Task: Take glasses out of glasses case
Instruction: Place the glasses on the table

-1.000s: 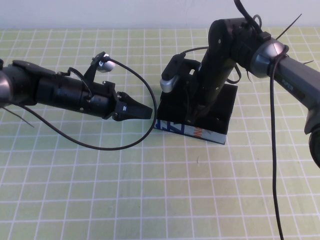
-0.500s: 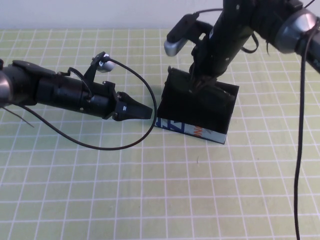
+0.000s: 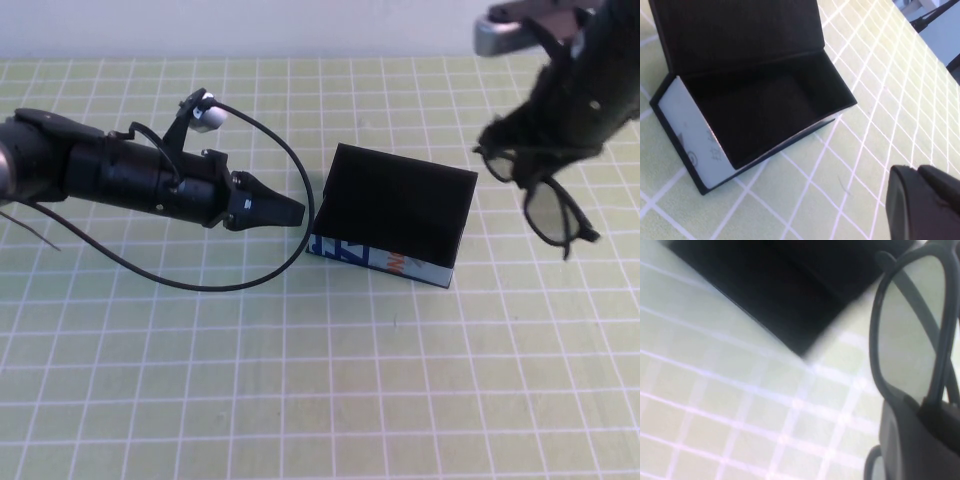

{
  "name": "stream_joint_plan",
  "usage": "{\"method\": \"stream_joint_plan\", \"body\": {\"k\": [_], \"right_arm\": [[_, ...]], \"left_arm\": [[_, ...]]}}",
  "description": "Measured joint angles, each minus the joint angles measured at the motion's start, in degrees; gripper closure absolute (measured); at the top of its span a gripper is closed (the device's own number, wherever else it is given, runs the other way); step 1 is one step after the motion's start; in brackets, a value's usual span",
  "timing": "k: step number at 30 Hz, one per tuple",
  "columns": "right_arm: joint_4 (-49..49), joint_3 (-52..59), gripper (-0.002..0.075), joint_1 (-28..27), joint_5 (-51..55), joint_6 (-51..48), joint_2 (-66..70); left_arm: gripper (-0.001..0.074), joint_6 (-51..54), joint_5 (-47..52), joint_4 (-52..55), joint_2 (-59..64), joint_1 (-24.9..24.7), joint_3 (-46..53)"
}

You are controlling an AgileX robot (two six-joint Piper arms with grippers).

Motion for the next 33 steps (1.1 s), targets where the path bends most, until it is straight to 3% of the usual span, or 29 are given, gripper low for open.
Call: {"method": "stream_joint_plan", "body": {"k": [5, 10, 23, 26, 33], "right_arm": [[2.03, 14.41, 0.0700, -6.33, -4.39, 5.60, -4.04], [6.24, 23.54, 0.0701, -7.97, -14.19, 6.29, -3.59], [10.27, 25.48, 0.0694, -7.97, -22.84, 6.48, 5.37], [10.27, 25.48, 0.0657, -7.97, -23.03, 6.48, 6.25], [9.94, 25.48, 0.0427, -7.97, -23.07, 6.53, 6.33]], "left_arm": [[0.0739, -0.23, 0.00, 0.00, 0.00, 0.00, 0.00], [0.0739, -0.45, 0.00, 0.00, 0.00, 0.00, 0.00], [0.0739, -1.65, 0.00, 0.00, 0.00, 0.00, 0.00], [0.0739, -1.65, 0.00, 0.00, 0.00, 0.00, 0.00], [0.0739, -1.65, 0.00, 0.00, 0.00, 0.00, 0.00]]}}
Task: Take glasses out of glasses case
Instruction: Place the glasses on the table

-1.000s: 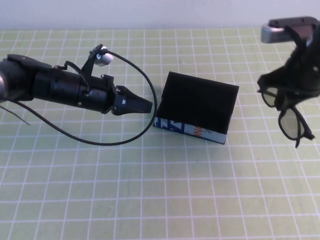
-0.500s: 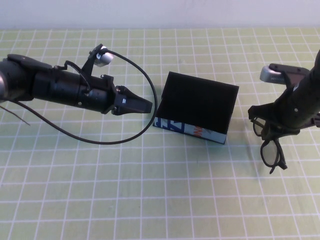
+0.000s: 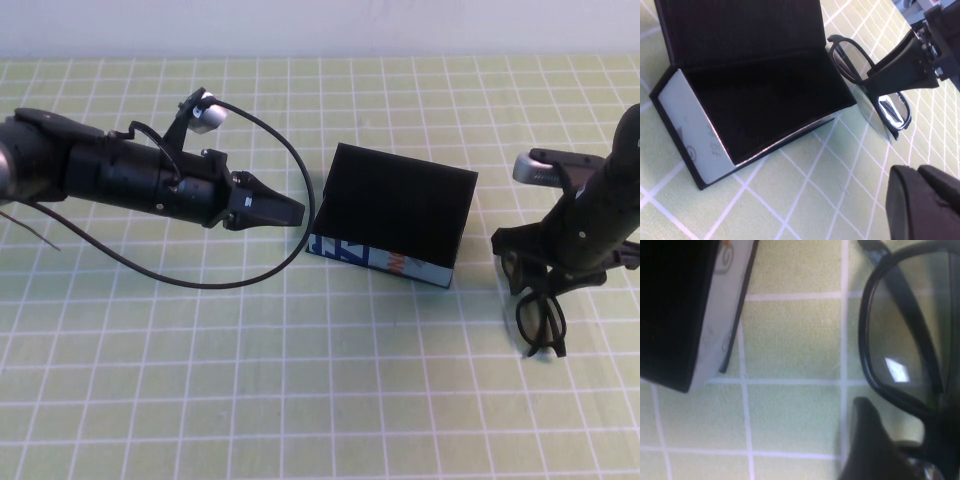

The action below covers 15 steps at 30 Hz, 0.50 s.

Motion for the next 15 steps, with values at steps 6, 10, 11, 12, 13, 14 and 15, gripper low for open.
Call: {"method": "stream_joint_plan", "body": {"k": [6, 10, 11, 12, 13, 14, 15], "right_arm": [[-1.46, -1.09, 0.0394, 0.00, 3.15, 0.09, -0.38], [-2.82, -3.09, 0.0399, 0.00, 6.39, 0.36, -2.30], [-3.19, -3.43, 0.0405, 0.00, 7.22, 0.36, -2.90], [-3.43, -3.71, 0.0415, 0.00, 8.45, 0.48, -3.70], [-3.83, -3.81, 0.0431, 0.00, 9.87, 0.48, -4.51], [-4.10, -3.94, 0.0453, 0.00, 11.50, 0.48, -5.35], [-4.23, -4.05, 0.0475, 0.00, 13.14, 0.48, -6.23]], "left_arm": [[0.0739, -0.09, 0.00, 0.00, 0.00, 0.00, 0.00], [0.0739, -0.09, 0.00, 0.00, 0.00, 0.00, 0.00], [0.0739, -0.09, 0.00, 0.00, 0.00, 0.00, 0.00], [0.0739, -0.09, 0.00, 0.00, 0.00, 0.00, -0.02], [0.0739, -0.30, 0.00, 0.22, 0.00, 0.00, -0.27], [0.0739, -0.87, 0.00, 0.55, 0.00, 0.00, -0.55], [0.0739, -1.66, 0.00, 1.25, 0.00, 0.00, -1.06]]}}
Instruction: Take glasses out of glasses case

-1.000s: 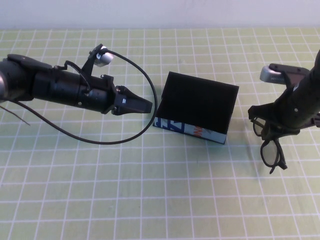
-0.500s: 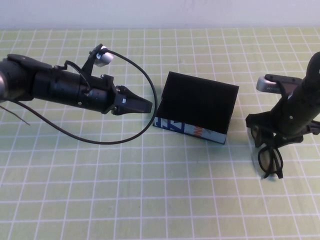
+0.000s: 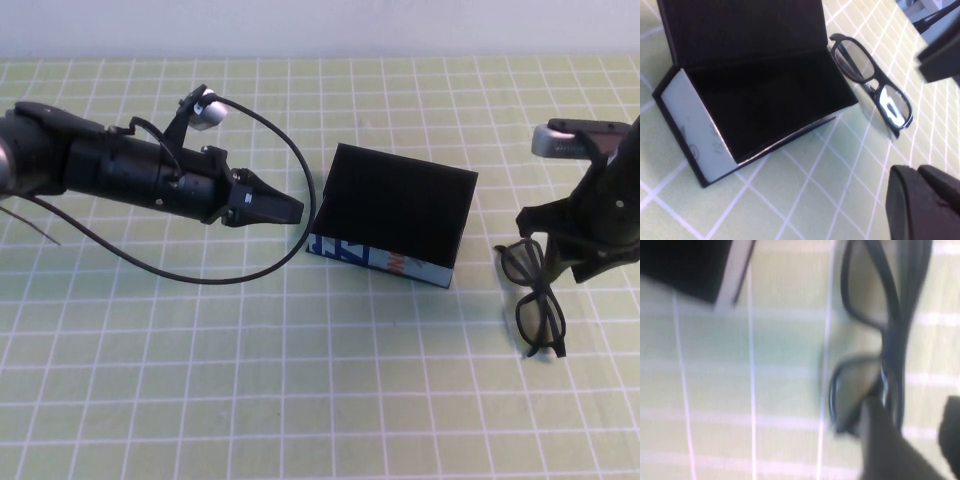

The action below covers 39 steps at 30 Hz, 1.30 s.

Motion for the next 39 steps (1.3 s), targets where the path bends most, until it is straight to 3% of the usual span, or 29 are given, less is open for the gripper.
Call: {"method": "stream_joint_plan", "body": {"k": [6, 9, 15, 25, 30, 34, 39], "right_arm": [[-0.13, 1.28, 0.0683, 0.00, 4.69, 0.00, -7.02], [-0.13, 5.28, 0.0725, 0.11, 4.17, 0.00, -14.13], [-0.13, 17.32, 0.0741, 0.35, 1.38, 0.00, -31.96], [6.34, 35.22, 0.0742, 0.35, -8.28, -5.60, -61.89], [10.45, 39.95, 0.0742, 0.35, -13.73, -10.37, -68.84], [18.48, 44.39, 0.0742, 0.35, -23.19, -19.16, -69.74], [39.07, 51.26, 0.0742, 0.35, -38.17, -37.97, -69.74]], "left_arm": [[0.0739, -3.34, -0.14, 6.03, -4.14, 0.00, -2.18], [0.0739, -3.85, -2.95, 8.50, -9.32, 0.00, -2.27], [0.0739, -4.46, -15.61, 9.65, -24.94, 0.00, 4.30], [0.0739, 14.76, -44.55, -11.96, -65.51, 0.00, 36.59], [0.0739, 18.77, -55.21, -15.86, -85.02, 0.00, 49.38], [0.0739, 19.16, -61.12, -16.63, -98.82, 0.00, 57.44], [0.0739, 19.20, -65.08, -17.19, -111.62, 0.00, 65.78]]}}
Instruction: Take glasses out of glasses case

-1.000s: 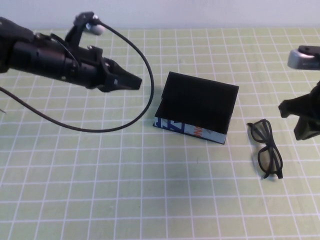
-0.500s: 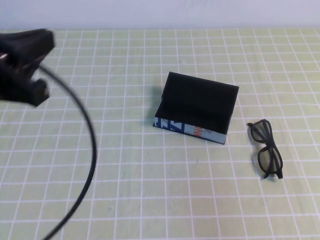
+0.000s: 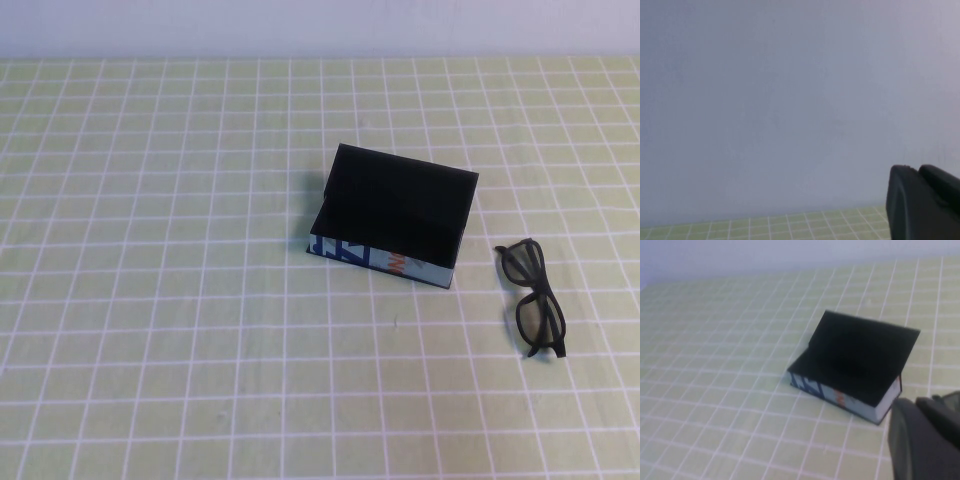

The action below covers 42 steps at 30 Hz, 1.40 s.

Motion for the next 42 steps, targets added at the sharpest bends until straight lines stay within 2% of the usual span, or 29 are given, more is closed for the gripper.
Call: {"method": "stream_joint_plan", "body": {"k": [5, 9, 13, 25, 29, 31, 36, 42], "right_arm": [[19.72, 3.63, 0.0742, 0.00, -6.83, -22.47, 0.00], [23.68, 4.01, 0.0742, 0.00, -6.03, -29.93, 0.00], [24.29, 4.01, 0.0742, 0.00, -4.29, -31.61, 0.00], [24.56, 4.01, 0.0742, 0.47, -3.94, -32.12, 0.00], [24.96, 4.14, 0.0742, 2.79, -6.31, -32.39, 0.00], [25.18, 4.89, 0.0742, 3.30, -10.93, -32.39, -1.01], [26.03, 11.55, 0.0742, 2.79, -20.20, -32.62, -9.53], [27.15, 22.48, 0.0742, 0.03, -23.75, -33.73, -25.21]], "left_arm": [[0.0739, 0.09, -0.10, -0.14, -5.06, 0.00, 7.38], [0.0739, 0.09, 0.51, -0.18, -5.03, 0.00, 12.98], [0.0739, 0.09, 0.91, -0.18, -5.03, 0.00, 16.39], [0.0739, 0.09, 0.89, -0.96, -5.03, 0.00, 16.60], [0.0739, 0.09, 0.89, -0.96, -5.03, 0.00, 16.60], [0.0739, 0.09, 0.89, -0.99, -5.03, 0.00, 16.60], [0.0739, 0.09, 0.89, -0.99, -5.03, 0.00, 16.60], [0.0739, 0.09, 0.89, -0.99, -5.03, 0.00, 16.60]]}}
